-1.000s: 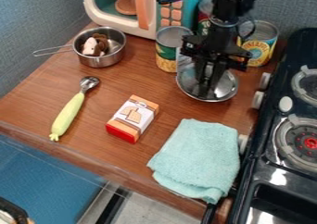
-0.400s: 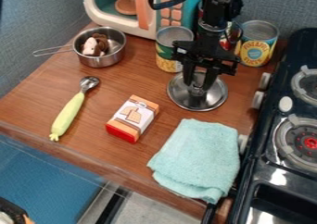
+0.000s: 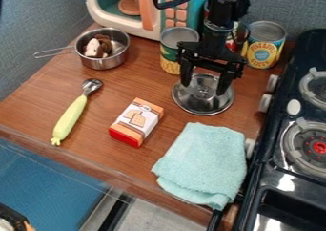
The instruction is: Move the silver lid from the silver bowl to the table
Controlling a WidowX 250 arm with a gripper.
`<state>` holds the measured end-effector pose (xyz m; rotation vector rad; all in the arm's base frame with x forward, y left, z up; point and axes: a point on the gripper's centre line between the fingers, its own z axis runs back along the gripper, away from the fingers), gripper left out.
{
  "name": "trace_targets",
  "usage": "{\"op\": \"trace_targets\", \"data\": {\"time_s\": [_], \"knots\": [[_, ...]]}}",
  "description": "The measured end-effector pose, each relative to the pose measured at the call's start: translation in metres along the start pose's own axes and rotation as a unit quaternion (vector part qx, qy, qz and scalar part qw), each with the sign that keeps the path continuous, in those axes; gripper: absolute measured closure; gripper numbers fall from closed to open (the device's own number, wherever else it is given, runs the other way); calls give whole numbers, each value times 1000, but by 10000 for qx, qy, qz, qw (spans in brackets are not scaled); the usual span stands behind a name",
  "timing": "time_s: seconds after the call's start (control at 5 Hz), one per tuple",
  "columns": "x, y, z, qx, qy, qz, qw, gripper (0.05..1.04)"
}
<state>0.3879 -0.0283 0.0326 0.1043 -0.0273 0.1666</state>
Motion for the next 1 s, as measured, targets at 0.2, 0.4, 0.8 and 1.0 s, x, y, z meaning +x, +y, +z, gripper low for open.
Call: {"op": "trace_targets", "data": {"time_s": [0.2, 0.4, 0.8, 1.0], "knots": [[2, -1, 32, -103, -291, 8, 9995, 83], [-2, -2, 63, -205, -470, -57, 9987, 83], [-19, 12, 96, -463, -453, 38, 9979, 83], [-25, 21, 109, -480, -526, -17, 9975, 83]]}}
